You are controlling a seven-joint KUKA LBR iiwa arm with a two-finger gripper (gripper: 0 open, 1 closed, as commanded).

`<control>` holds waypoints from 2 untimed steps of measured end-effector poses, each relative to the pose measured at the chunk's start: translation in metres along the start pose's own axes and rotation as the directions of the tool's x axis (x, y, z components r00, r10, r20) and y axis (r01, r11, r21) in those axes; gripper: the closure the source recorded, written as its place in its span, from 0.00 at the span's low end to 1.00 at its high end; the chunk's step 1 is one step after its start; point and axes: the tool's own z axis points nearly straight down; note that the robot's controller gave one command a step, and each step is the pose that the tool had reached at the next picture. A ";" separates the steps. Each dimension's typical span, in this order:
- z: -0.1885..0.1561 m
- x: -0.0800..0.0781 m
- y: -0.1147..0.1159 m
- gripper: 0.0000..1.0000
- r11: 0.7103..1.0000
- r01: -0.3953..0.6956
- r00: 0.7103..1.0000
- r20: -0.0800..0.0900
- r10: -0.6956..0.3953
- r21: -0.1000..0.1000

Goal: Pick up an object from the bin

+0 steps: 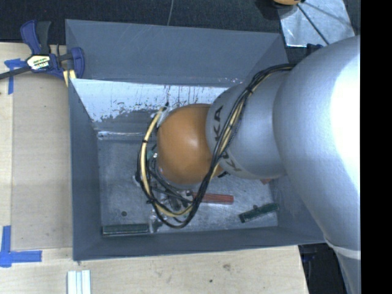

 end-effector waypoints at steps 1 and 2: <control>0.005 -0.002 -0.045 0.00 1.000 0.020 1.000 -0.001 -0.020 -0.002; -0.004 0.026 -0.139 0.00 0.997 0.078 0.997 -0.002 -0.078 -0.001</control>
Offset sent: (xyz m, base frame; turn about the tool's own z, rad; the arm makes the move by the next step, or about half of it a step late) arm -0.0144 -0.2892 0.0202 -0.1845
